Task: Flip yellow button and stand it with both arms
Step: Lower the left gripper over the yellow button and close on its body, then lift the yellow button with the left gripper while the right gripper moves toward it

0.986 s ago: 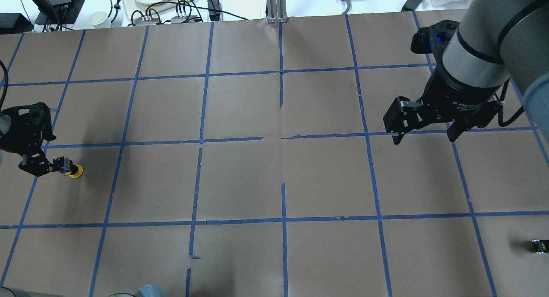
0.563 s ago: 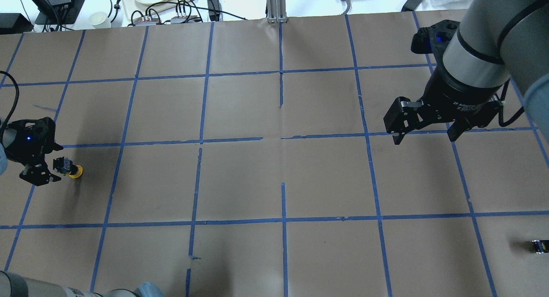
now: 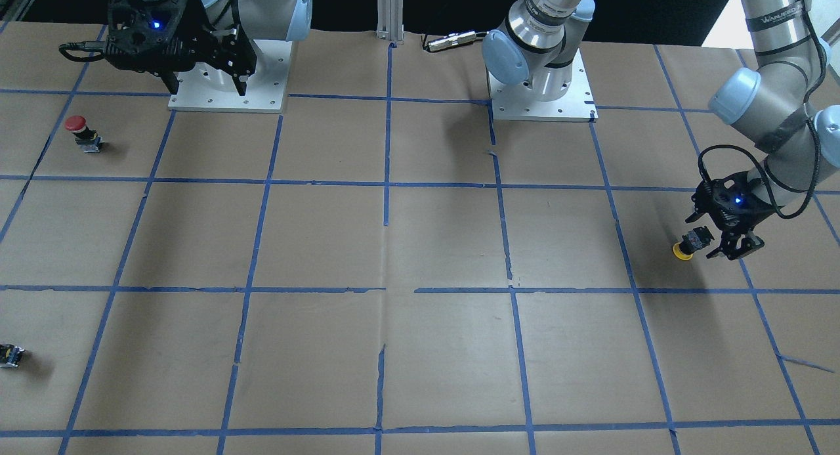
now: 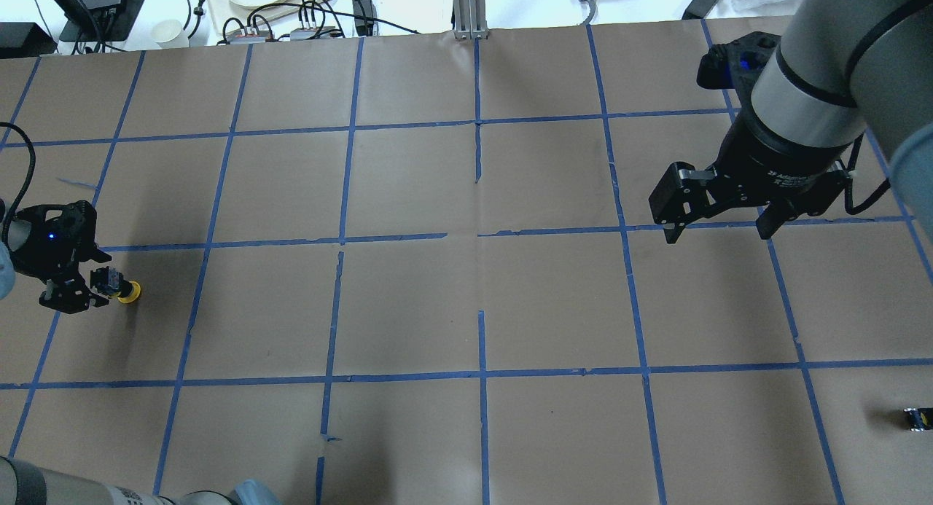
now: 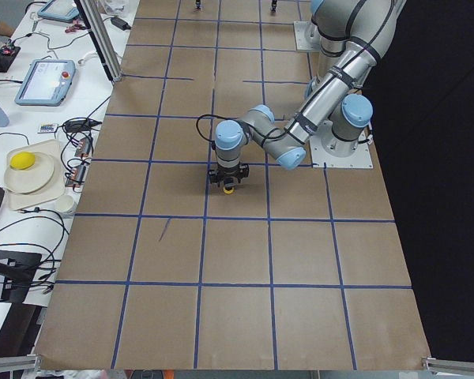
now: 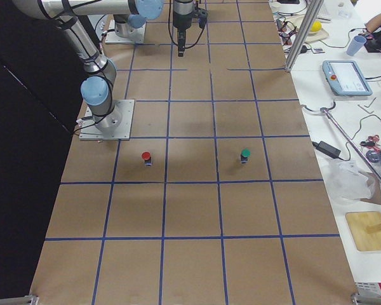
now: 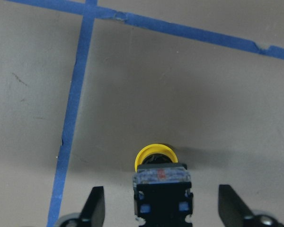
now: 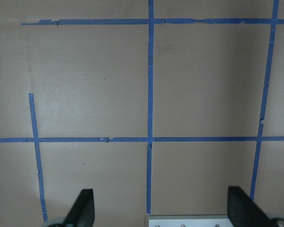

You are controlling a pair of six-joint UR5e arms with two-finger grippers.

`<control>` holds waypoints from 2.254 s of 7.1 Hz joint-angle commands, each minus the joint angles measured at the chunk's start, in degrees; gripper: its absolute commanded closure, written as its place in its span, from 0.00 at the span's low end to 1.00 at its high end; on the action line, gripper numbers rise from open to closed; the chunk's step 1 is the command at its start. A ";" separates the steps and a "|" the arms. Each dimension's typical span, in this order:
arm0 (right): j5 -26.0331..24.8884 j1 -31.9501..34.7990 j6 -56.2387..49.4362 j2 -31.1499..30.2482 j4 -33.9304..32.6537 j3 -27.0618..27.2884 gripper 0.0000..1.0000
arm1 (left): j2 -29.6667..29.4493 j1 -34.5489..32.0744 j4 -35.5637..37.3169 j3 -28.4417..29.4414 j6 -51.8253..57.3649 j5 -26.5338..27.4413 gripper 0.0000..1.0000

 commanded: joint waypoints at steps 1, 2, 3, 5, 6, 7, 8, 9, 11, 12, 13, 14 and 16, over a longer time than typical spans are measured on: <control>0.02 0.04 1.64 0.06 -2.69 -0.64 0.00 | 0.08 0.00 -0.16 -0.09 -1.15 0.06 0.33; 0.37 0.04 5.58 0.24 -3.75 -0.65 0.00 | 0.08 0.00 -0.33 -0.18 -0.88 0.06 0.51; 7.25 0.04 10.05 0.33 -4.02 -0.91 0.00 | 0.16 0.00 -0.33 -0.09 -0.53 0.06 0.68; 14.92 0.04 21.18 2.43 -4.73 -3.44 0.00 | 0.95 0.17 -2.51 0.96 -1.05 -0.55 0.83; 18.27 0.04 26.65 3.83 -4.73 -5.37 0.00 | 1.91 -0.08 -7.93 2.18 -1.84 -3.77 0.85; 18.56 0.04 27.67 5.50 -4.64 -7.83 0.00 | 1.84 -0.09 -15.38 3.33 -5.33 -9.20 0.85; 21.96 0.04 31.94 6.73 -4.64 -9.24 0.00 | 2.18 -0.78 -21.37 3.51 -11.02 -14.21 0.85; 27.91 0.04 38.16 7.35 -4.99 -9.35 0.00 | 4.10 -1.23 -31.69 3.43 -18.47 -18.88 0.85; 29.64 0.04 41.30 7.54 -6.84 -9.17 0.00 | 10.15 -6.56 -47.54 3.60 -31.50 -32.21 0.85; 29.73 0.04 41.39 7.54 -6.84 -8.74 0.00 | 13.40 -9.20 -55.01 3.60 -35.47 -40.46 0.85; 31.12 0.04 41.39 7.62 -7.01 -8.38 0.00 | 15.44 -10.62 -64.14 3.60 -36.38 -49.24 0.85; 31.74 0.04 41.39 9.36 -6.93 -8.03 0.00 | 15.89 -11.94 -71.19 3.60 -35.69 -56.90 0.85; 39.08 0.04 48.09 12.10 -6.75 -7.85 0.00 | 18.17 -18.77 -79.12 5.00 -36.30 -68.34 0.85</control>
